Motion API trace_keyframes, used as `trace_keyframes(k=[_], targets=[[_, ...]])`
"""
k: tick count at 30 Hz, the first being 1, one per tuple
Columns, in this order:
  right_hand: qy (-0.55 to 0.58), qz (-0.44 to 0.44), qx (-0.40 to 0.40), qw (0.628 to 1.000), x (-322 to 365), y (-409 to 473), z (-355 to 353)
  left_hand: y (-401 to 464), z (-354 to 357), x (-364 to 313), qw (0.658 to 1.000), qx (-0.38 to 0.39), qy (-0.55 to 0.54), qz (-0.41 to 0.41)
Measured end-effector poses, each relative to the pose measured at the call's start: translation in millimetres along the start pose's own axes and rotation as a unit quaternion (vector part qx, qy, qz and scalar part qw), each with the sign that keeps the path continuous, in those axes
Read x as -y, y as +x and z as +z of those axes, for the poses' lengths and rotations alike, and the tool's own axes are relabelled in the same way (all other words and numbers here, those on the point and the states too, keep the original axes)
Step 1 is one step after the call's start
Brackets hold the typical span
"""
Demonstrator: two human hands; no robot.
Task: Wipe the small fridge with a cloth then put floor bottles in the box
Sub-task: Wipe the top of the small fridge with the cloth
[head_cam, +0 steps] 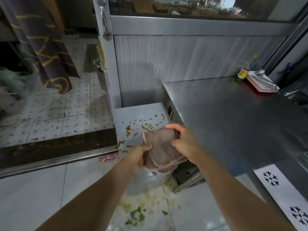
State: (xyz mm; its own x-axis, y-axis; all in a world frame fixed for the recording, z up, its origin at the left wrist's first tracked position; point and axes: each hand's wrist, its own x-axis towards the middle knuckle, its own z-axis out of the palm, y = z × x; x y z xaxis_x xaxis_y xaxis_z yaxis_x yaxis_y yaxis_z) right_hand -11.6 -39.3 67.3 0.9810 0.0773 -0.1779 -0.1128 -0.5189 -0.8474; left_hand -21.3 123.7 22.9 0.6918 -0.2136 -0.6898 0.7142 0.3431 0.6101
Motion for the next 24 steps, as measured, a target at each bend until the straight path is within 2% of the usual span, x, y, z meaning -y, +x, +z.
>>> trace_keyframes(k=[3, 5, 8, 9, 11, 13, 15, 17, 19, 24], targets=[[-0.147, 0.016, -0.011, 0.989, -26.2, 12.2, 1.9, 22.8, -8.4, 4.3, 0.98, -0.106, 0.15, 0.075], [-0.192, 0.021, -0.001, 0.981, -42.9, 22.3, 4.0, 38.6, -10.4, 7.0, 0.954, -0.09, 0.249, 0.137], [-0.238, 0.016, -0.016, 0.971, -58.5, 47.3, 6.2, 65.5, -1.2, 4.1, 0.842, -0.081, 0.478, 0.236], [-0.258, 0.014, -0.028, 0.966, -61.5, 58.7, 6.6, 75.4, 2.8, 1.9, 0.831, -0.09, 0.491, 0.247], [-0.293, 0.011, -0.044, 0.955, -66.8, 81.9, 6.8, 94.6, 11.7, -3.5, 0.842, -0.077, 0.471, 0.251], [-0.326, 0.013, -0.052, 0.944, -76.2, 107.0, 8.0, 117.9, 18.4, -7.3, 0.839, -0.051, 0.482, 0.248], [-0.363, 0.017, -0.051, 0.93, -87.8, 124.1, 12.5, 135.7, 17.9, -9.8, 0.821, -0.072, 0.514, 0.236], [-0.355, 0.035, -0.027, 0.934, -99.9, 134.0, 20.2, 150.1, 10.0, -11.4, 0.797, -0.115, 0.539, 0.247], [-0.336, 0.033, -0.014, 0.941, -111.8, 140.8, 29.0, 159.3, -0.2, -14.2, 0.776, -0.126, 0.562, 0.257], [-0.33, -0.002, -0.057, 0.942, -138.3, 159.0, 50.3, 183.8, -21.5, -30.6, 0.733, -0.148, 0.62, 0.237]])
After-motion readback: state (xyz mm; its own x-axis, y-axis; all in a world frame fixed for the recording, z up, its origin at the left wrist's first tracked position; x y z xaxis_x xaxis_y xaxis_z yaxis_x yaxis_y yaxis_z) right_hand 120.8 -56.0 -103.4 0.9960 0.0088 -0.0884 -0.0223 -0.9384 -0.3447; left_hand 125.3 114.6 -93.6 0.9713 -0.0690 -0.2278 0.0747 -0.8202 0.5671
